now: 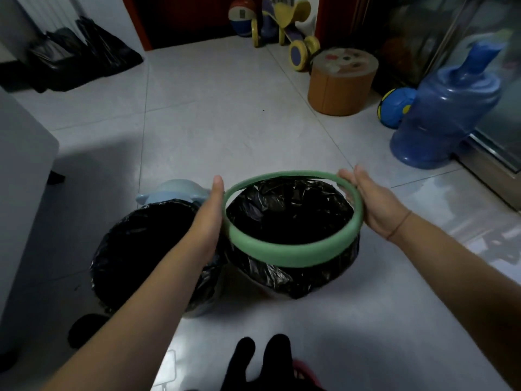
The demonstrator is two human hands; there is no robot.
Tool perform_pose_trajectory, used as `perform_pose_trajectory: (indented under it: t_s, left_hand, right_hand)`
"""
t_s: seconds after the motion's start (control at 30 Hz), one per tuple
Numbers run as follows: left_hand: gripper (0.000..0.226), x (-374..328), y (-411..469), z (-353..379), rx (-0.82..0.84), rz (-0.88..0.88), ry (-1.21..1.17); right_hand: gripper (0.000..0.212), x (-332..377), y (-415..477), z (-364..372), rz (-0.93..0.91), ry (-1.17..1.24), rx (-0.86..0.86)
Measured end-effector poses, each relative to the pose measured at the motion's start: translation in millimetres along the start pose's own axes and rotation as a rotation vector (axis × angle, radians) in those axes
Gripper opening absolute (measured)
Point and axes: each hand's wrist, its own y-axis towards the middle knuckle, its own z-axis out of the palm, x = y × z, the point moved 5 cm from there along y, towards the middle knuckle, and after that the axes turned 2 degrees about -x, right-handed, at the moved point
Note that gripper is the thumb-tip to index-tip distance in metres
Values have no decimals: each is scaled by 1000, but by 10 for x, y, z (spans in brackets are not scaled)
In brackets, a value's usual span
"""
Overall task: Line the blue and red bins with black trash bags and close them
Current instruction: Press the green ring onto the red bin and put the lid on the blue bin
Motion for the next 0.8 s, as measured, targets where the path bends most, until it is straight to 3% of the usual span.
perform_pose_trajectory:
  t_s: [0.1, 0.2, 0.37, 0.5, 0.63, 0.73, 0.8]
  left_hand:
    - [62, 189, -111, 59, -71, 196, 360]
    - [72, 344, -177, 104, -137, 303, 563]
    - [91, 424, -164, 128, -196, 349, 656]
    - [82, 405, -157, 144, -199, 348, 743]
    - [78, 235, -142, 47, -96, 341, 870]
    - [77, -94, -113, -300, -91, 369, 877]
    - [66, -315, -27, -665, -108, 341, 836]
  right_hand:
    - [82, -160, -186, 49, -46, -162, 21]
    - [77, -294, -253, 96, -88, -292, -18]
    - [73, -356, -270, 170, -209, -425, -137]
    - [60, -332, -263, 164, -251, -546, -168]
    - [65, -215, -269, 163, -236, -785, -210]
    - [77, 112, -241, 441, -339, -771, -218]
    - [72, 322, -155, 796, -405, -730, -137]
